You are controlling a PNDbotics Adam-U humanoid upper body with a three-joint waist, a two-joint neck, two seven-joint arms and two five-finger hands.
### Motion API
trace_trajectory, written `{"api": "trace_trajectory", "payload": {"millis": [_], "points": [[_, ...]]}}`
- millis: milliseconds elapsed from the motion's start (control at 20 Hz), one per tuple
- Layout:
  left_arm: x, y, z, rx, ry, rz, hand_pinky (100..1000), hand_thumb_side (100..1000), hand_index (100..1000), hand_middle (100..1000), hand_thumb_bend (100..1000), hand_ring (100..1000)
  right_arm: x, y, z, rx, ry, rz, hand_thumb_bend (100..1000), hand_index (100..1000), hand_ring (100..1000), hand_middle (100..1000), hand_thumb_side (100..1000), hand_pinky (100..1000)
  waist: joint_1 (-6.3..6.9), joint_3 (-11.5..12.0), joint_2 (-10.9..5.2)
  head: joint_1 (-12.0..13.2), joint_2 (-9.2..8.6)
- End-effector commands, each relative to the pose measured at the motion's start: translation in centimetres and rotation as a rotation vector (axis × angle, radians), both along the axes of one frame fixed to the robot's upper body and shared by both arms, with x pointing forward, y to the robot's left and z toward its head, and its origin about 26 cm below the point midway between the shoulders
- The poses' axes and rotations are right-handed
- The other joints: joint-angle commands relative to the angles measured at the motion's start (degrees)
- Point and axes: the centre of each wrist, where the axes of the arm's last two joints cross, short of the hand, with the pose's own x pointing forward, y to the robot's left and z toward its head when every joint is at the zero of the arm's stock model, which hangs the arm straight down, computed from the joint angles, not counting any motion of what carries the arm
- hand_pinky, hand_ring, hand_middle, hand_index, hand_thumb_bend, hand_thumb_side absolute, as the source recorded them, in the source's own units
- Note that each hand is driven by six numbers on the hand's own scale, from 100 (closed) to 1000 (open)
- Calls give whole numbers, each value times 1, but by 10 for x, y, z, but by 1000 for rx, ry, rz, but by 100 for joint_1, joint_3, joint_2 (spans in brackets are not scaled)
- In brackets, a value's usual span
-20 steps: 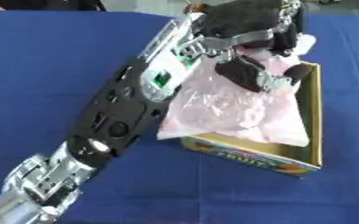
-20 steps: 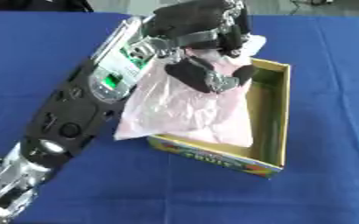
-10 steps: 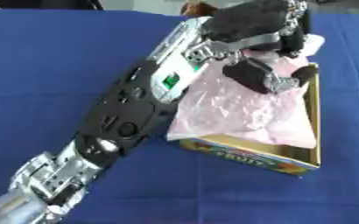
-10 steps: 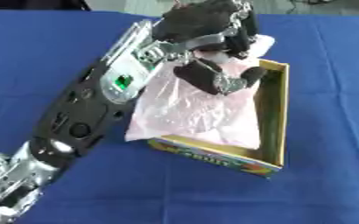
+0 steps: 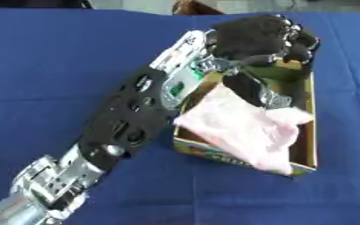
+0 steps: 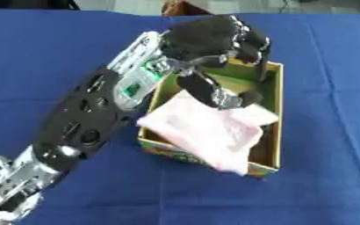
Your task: Pick up objects on the table and place them in the box.
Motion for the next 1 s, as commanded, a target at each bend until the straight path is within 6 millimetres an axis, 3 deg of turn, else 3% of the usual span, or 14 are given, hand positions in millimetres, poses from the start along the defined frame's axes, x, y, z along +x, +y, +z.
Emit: {"api": "trace_trajectory", "payload": {"millis": [50,400,1000], "points": [[2,-4,6,73,-42,12,793,941,902,928,185,896,-1,0,10,-5,-35,4,100,892,643,720,865,688,-28,-8,-73,51,-60],[6,-1,0,113,-47,33,849,948,911,941,148,922,-1,0,9,-5,-34,2,100,892,643,720,865,688,-23,2,-76,38,-55],[5,0,1,91,-56,39,865,941,910,940,135,926,-1,0,9,-7,-31,4,100,891,643,720,865,688,-36,36,-78,43,-59]]}}
